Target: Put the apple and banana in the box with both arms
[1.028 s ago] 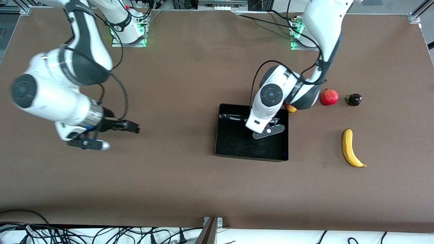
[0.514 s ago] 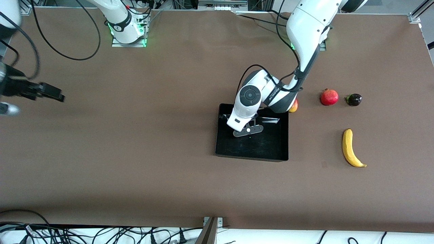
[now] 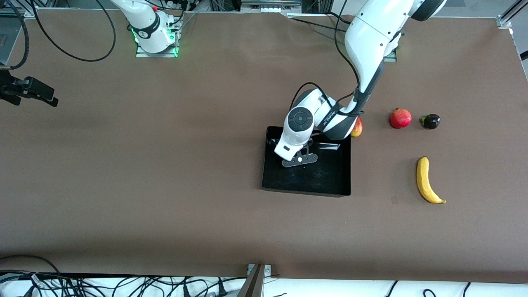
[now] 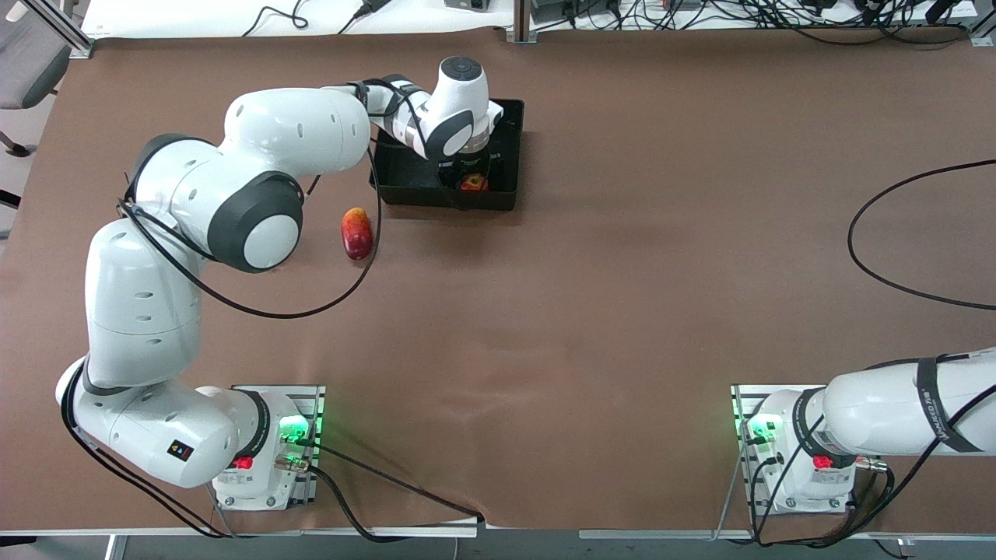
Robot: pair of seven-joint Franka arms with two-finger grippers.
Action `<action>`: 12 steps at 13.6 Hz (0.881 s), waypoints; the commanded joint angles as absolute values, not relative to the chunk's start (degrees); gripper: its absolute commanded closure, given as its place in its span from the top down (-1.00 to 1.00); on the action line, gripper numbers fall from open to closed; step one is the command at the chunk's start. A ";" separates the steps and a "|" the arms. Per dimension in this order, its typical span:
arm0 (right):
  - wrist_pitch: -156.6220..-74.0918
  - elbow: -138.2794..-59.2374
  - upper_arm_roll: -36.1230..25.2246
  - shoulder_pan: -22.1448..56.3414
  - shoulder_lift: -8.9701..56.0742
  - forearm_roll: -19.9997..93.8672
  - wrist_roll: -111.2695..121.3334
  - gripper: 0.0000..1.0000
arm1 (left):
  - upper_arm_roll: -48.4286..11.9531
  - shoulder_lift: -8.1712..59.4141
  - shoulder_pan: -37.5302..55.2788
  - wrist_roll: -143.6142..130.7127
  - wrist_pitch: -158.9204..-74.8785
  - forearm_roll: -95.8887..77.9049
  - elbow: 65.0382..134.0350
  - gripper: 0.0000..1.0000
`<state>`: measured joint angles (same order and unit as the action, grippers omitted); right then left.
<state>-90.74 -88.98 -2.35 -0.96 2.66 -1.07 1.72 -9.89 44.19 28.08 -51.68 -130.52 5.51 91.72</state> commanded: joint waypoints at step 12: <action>-91.23 -90.35 -1.05 -2.02 1.49 -1.84 2.81 1.00 | -9.76 34.11 14.18 -41.25 -103.45 4.39 79.01 1.00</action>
